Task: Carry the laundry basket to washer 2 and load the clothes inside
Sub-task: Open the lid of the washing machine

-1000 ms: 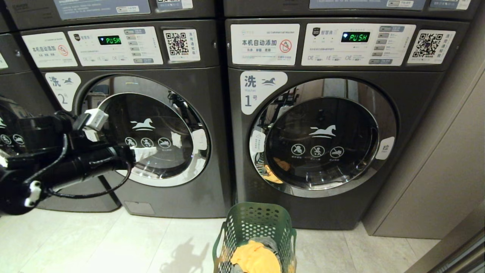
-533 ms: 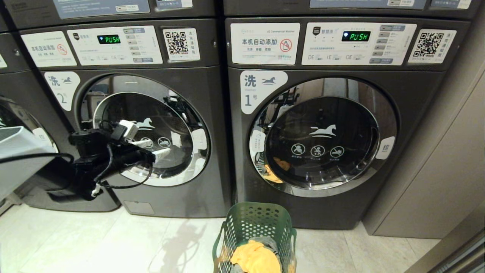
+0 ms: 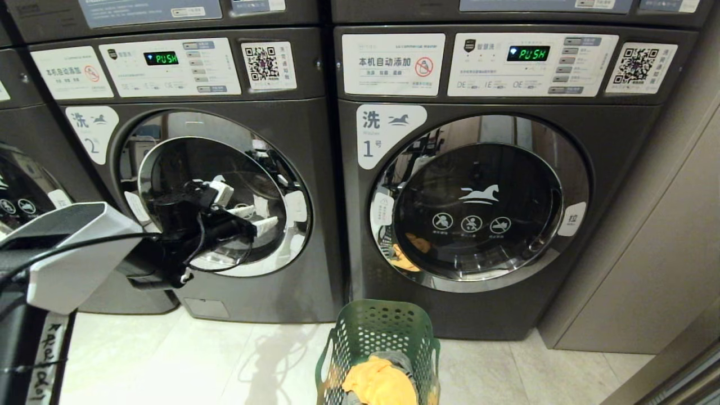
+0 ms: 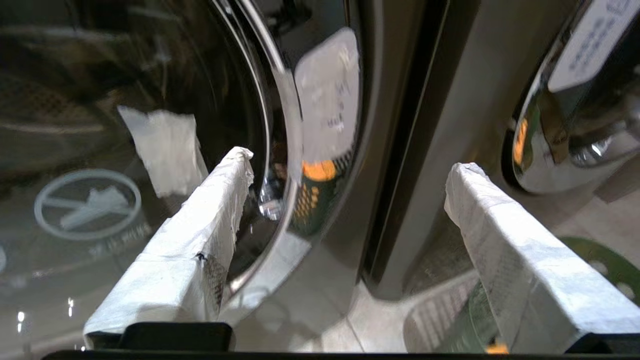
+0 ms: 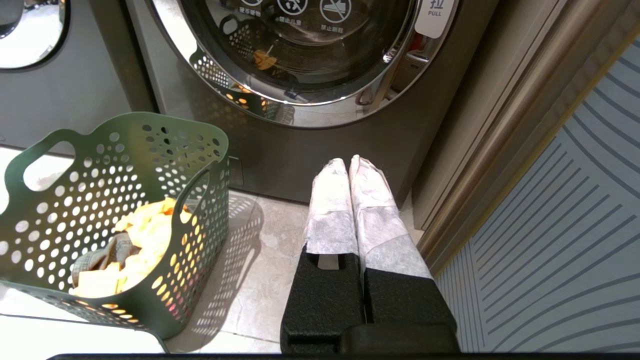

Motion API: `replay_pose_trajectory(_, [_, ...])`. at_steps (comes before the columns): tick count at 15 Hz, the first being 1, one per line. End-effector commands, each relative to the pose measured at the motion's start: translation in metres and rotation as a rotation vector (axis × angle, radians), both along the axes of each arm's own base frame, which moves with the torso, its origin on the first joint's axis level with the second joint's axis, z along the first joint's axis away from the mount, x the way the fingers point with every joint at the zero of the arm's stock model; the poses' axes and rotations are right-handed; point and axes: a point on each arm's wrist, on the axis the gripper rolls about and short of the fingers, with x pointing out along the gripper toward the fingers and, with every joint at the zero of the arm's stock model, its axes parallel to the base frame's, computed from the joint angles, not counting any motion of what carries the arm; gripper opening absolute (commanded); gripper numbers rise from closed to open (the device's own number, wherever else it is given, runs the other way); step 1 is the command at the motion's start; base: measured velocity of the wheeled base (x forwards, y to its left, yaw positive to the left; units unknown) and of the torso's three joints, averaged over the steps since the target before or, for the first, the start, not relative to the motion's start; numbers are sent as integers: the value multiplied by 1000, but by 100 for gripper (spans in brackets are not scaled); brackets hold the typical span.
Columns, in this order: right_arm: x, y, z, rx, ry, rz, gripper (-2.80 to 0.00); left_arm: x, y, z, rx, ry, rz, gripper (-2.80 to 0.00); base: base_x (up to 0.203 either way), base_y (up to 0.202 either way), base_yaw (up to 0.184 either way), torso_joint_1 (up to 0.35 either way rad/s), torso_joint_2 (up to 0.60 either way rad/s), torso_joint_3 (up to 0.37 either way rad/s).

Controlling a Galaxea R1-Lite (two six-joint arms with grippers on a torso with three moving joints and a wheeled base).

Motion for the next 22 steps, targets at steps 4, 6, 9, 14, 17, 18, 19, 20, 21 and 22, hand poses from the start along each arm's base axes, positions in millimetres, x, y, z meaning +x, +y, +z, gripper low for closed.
replay_pose_trajectory(4, [0, 0, 0, -2, 2, 1, -280, 26, -6, -19, -14, -81, -4, 0, 0, 0, 0, 0, 0, 0])
replay_pose_trajectory(6, [0, 0, 0, -2, 2, 1, -280, 30, -6, -22, -15, -86, -4, 0, 0, 0, 0, 0, 0, 0])
replay_pose_trajectory(9, [0, 0, 0, -2, 2, 1, -280, 35, -14, -27, -21, -93, -21, 0, 0, 0, 0, 0, 0, 0])
replay_pose_trajectory(14, [0, 0, 0, -1, 2, 1, -280, 43, -28, -36, -37, -98, -46, 0, 0, 0, 0, 0, 0, 0])
replay_pose_trajectory(17, [0, 0, 0, -1, 2, 1, -280, 49, -31, -37, -40, -113, -51, 0, 0, 0, 0, 0, 0, 0])
replay_pose_trajectory(18, [0, 0, 0, -1, 2, 1, -280, 51, -31, -38, -39, -113, -52, 0, 0, 0, 0, 0, 0, 0])
replay_pose_trajectory(19, [0, 0, 0, -1, 2, 1, -280, 54, -31, -39, -38, -117, -50, 0, 0, 0, 0, 0, 0, 0])
replay_pose_trajectory(20, [0, 0, 0, -1, 2, 1, -280, 56, -32, -39, -36, -114, -44, 0, 0, 0, 0, 0, 0, 0])
replay_pose_trajectory(21, [0, 0, 0, -1, 2, 1, -280, 57, -33, -40, -35, -108, -36, 0, 0, 0, 0, 0, 0, 0])
replay_pose_trajectory(22, [0, 0, 0, -1, 2, 1, -280, 58, -34, -41, -34, -107, -32, 0, 0, 0, 0, 0, 0, 0])
